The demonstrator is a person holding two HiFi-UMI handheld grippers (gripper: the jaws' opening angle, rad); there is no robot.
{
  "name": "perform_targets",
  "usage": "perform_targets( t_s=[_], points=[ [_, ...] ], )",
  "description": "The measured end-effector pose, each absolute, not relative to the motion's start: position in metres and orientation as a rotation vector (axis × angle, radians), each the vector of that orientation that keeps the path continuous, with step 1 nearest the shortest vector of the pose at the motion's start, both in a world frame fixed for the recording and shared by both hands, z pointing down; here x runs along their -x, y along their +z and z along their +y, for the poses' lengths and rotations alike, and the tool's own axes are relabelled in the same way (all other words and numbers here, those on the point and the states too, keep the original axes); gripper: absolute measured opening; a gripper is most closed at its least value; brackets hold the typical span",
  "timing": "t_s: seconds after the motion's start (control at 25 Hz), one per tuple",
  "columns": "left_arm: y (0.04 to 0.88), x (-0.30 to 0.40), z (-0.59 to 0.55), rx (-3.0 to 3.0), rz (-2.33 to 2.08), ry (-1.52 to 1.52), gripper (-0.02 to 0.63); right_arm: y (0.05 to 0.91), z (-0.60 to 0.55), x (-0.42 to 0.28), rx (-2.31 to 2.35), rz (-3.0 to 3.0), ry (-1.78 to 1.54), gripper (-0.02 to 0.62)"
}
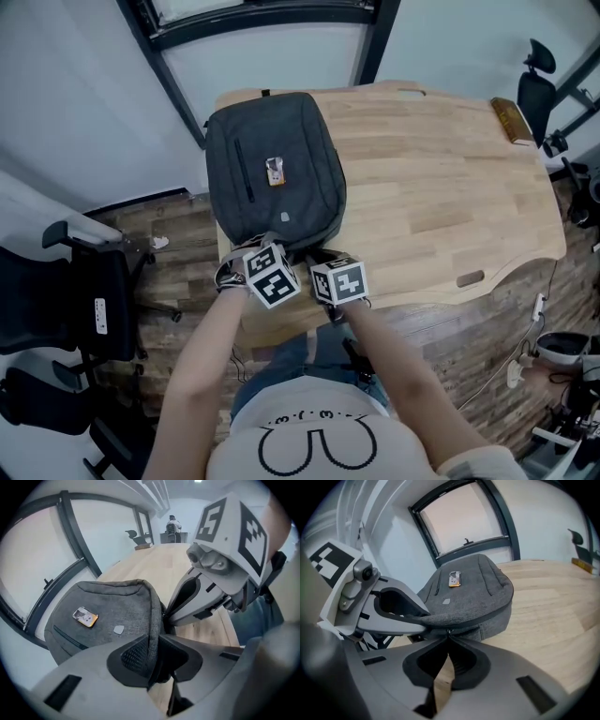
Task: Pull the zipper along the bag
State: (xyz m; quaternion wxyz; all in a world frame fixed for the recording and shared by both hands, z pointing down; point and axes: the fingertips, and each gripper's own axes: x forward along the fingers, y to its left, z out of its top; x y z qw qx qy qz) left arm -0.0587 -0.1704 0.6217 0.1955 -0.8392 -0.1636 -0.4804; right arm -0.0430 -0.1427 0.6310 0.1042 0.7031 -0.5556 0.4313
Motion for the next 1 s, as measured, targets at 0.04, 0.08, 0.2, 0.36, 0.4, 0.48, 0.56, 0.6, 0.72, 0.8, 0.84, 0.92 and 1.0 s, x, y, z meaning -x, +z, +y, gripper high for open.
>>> perform_targets(
  t_s=[0.04,0.08,0.2,0.36,0.4,0.48,0.56,0.6,0.72,0.8,0.84,0.92,1.0],
  points=[
    [0.621,0.059,-0.171,2.362,-0.457,-1.361,0.074,0.63,-0.141,0.044,-2.034,-1.63,1.257,0.06],
    [0.621,0.061,-0.172,2.37,-0.464,-1.372,0.072,0.628,-0.139,0.043,-1.99,-1.628,1.239,0.058],
    [0.618,0.064,-0.17,2.404,-0.515,-1.396,0.073,0.619,-0.126,0.04,-1.842,-1.641,1.131,0.06],
    [0.617,0.069,-0.163,2.423,-0.552,-1.409,0.072,0.617,-0.11,0.022,-1.767,-1.595,1.077,0.061],
    [0.618,0.069,-0.162,2.41,-0.551,-1.405,0.072,0.618,-0.106,0.012,-1.782,-1.58,1.089,0.061],
    [0.619,0.069,-0.162,2.384,-0.55,-1.398,0.069,0.621,-0.101,-0.006,-1.809,-1.565,1.114,0.063],
    [0.62,0.069,-0.162,2.361,-0.553,-1.4,0.066,0.622,-0.099,-0.024,-1.806,-1.534,1.094,0.064],
    [0.62,0.069,-0.161,2.346,-0.553,-1.403,0.064,0.622,-0.099,-0.034,-1.801,-1.513,1.074,0.064],
    [0.621,0.07,-0.161,2.306,-0.547,-1.412,0.061,0.624,-0.102,-0.062,-1.788,-1.479,1.033,0.064],
    [0.623,0.071,-0.161,2.291,-0.547,-1.434,0.061,0.626,-0.106,-0.078,-1.766,-1.47,1.001,0.067],
    [0.624,0.071,-0.161,2.281,-0.552,-1.449,0.06,0.629,-0.109,-0.086,-1.753,-1.462,0.979,0.068],
    [0.626,0.071,-0.161,2.257,-0.569,-1.477,0.058,0.636,-0.114,-0.103,-1.738,-1.447,0.951,0.067],
    [0.626,0.071,-0.161,2.247,-0.581,-1.501,0.057,0.64,-0.121,-0.118,-1.733,-1.438,0.947,0.071]
  ],
)
